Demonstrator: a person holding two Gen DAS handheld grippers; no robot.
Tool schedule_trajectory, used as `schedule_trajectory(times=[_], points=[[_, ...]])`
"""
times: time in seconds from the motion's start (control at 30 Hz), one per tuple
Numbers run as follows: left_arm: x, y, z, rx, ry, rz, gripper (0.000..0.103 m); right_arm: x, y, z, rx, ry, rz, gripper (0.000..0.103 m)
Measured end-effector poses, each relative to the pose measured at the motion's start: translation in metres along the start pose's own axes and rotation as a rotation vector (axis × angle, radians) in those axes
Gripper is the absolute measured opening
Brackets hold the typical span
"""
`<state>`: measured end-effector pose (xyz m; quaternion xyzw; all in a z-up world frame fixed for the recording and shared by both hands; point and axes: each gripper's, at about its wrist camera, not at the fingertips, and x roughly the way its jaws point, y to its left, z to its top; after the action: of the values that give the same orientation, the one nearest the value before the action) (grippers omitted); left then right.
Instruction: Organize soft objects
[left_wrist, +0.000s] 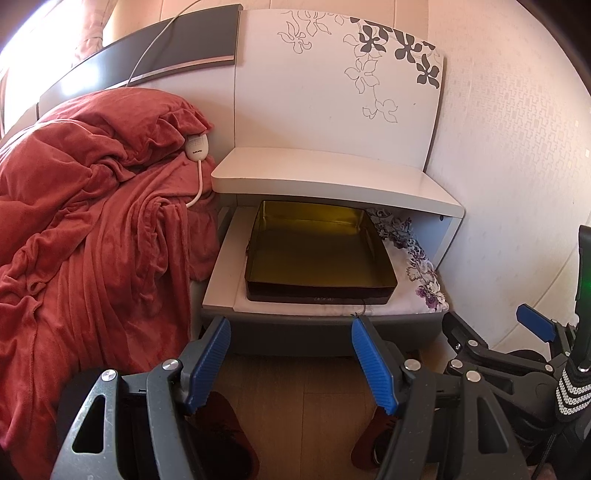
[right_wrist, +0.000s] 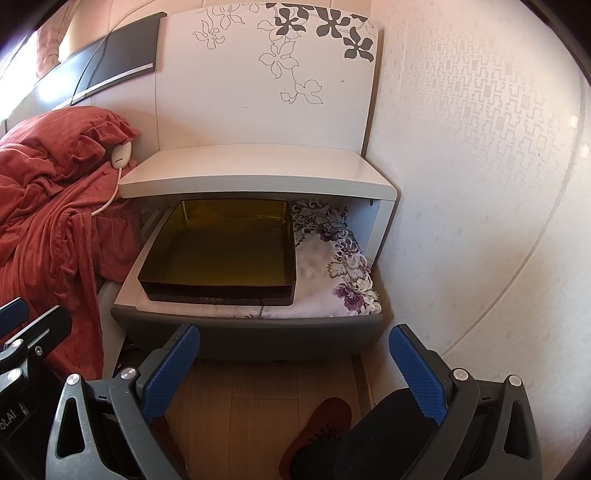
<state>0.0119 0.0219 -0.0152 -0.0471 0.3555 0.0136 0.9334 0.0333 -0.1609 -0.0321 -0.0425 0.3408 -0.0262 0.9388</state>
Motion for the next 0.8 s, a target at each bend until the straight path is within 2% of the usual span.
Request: schedule_trajectory(times=[0.8], points=[[0.0060, 0.0044, -0.0002, -0.029, 0.025, -0.019, 0.069, 0.0024, 0.0065, -0.0016, -0.022, 0.009, 0.004, 0.103]])
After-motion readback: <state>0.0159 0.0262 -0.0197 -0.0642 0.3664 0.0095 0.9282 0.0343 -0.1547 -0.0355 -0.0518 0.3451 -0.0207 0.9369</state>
